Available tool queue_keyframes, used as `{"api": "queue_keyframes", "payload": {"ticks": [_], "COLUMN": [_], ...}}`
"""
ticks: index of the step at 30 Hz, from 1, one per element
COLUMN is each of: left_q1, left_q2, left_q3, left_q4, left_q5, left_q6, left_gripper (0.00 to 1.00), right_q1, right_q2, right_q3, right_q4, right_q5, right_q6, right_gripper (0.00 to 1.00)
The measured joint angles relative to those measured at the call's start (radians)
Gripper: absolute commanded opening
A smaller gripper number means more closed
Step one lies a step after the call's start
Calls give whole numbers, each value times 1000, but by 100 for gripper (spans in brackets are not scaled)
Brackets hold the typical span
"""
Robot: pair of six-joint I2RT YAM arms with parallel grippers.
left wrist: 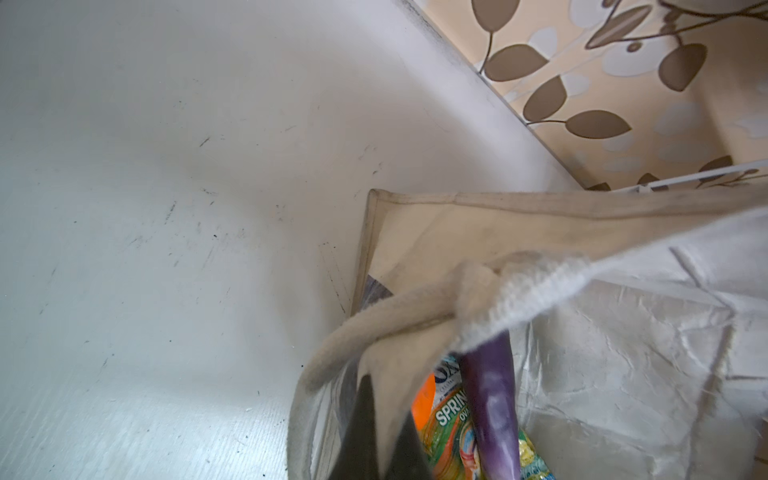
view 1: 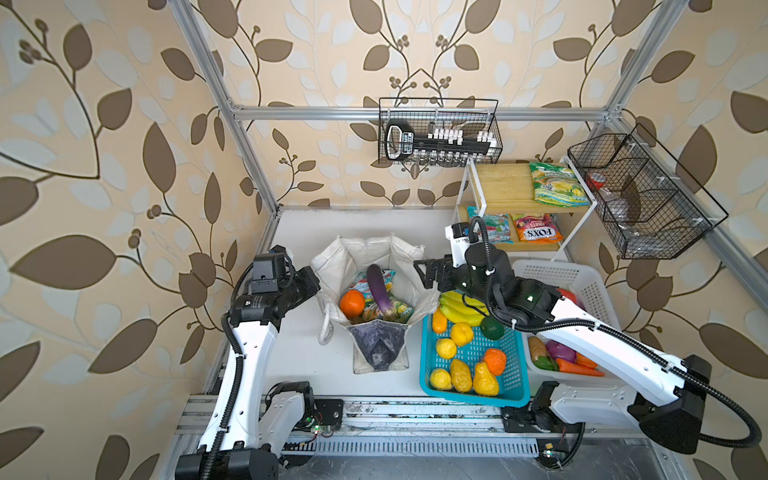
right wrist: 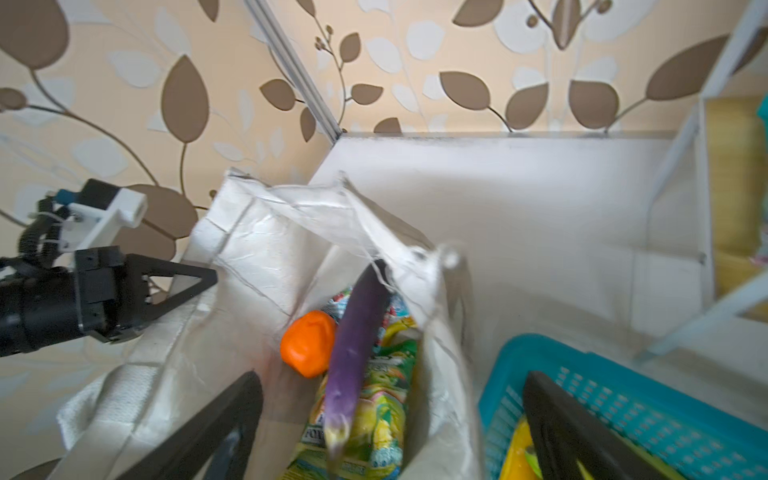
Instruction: Place the food into the grocery bag and tie it
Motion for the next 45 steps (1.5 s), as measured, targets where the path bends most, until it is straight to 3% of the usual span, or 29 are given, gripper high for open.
{"api": "queue_keyframes", "payload": {"ticks": [5, 9, 13, 20, 25, 28, 33, 41, 45], "left_q1": [16, 25, 26, 26, 26, 26, 26, 26, 26], "left_q2": [40, 58, 57, 57, 56, 52, 34, 26, 26], "left_q3": [14, 14, 14, 14, 11, 7, 2, -13, -13], "left_q4": [-10, -12, -11, -12, -8, 2, 12, 36, 37], "left_q5": [-67, -106, -119, -135, -131, -116, -96, -54, -45], "left_q6": [-46, -74, -79, -78, -74, -59, -36, -27, -27], "left_gripper": [0, 0, 0, 0, 0, 0, 0, 0, 0], "right_q1": [-115, -141, -150, -67, -41, -40, -37, -28, -11], "right_q2": [-63, -56, 7, 169, 264, 328, 395, 484, 528], "right_q3": [-120, -175, -180, -166, -140, -97, -65, -25, 3], "right_q4": [7, 13, 34, 82, 147, 176, 243, 294, 296], "right_q5": [-61, -98, -124, -146, -186, -215, -270, -307, -299], "right_q6": [40, 44, 34, 13, 21, 26, 66, 153, 163], "right_gripper": [87, 72, 64, 62, 75, 77, 65, 64, 51]}}
